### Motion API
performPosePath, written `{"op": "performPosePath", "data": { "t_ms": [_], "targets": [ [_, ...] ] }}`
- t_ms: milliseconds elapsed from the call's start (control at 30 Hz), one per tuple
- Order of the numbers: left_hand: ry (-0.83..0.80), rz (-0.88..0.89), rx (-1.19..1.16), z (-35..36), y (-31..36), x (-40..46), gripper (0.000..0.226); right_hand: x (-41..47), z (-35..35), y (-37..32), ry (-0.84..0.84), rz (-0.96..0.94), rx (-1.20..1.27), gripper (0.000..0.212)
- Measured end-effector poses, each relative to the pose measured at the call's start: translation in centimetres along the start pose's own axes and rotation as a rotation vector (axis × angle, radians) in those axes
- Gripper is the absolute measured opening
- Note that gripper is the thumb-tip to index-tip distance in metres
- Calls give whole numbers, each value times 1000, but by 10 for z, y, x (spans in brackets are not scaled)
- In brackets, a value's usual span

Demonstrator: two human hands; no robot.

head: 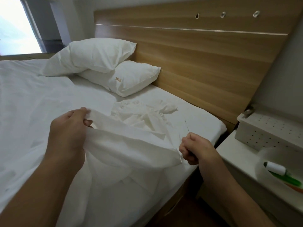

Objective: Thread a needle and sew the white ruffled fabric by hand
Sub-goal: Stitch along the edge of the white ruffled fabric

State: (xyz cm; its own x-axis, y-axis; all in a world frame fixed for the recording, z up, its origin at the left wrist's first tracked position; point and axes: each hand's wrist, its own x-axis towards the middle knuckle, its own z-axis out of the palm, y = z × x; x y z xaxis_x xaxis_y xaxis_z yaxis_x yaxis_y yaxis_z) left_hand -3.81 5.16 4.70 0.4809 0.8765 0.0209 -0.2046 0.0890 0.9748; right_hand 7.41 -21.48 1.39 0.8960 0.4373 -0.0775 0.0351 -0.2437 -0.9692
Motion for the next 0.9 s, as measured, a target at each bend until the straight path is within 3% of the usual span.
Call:
{"op": "performPosePath", "data": {
  "t_ms": [67,133,267,367,500,633,767,900],
  "targets": [
    [35,-13,-41,-1,1,2,35,-16,-3,3,-146,-150,-42,30],
    [58,-23,-63,-2,2,2,36,-19,-3,10,-216,-169,-193,34],
    [94,-17,-64,-2,4,-1,36,-16,9,11,31,-272,-368,29],
    [132,0,-54,-3,4,0,28,-14,3,7,161,-305,-331,31],
    [121,11,-33,-1,5,-2,31,-15,-7,-1,176,-301,-215,34],
    [141,3,-27,0,6,-2,17,-14,-13,-3,59,-265,-92,35],
    [156,-6,-56,0,7,-2,25,-14,-17,-3,-149,-251,65,38],
    [142,3,-90,-1,9,-1,28,-7,-15,3,-106,-234,22,27]
  ]
}}
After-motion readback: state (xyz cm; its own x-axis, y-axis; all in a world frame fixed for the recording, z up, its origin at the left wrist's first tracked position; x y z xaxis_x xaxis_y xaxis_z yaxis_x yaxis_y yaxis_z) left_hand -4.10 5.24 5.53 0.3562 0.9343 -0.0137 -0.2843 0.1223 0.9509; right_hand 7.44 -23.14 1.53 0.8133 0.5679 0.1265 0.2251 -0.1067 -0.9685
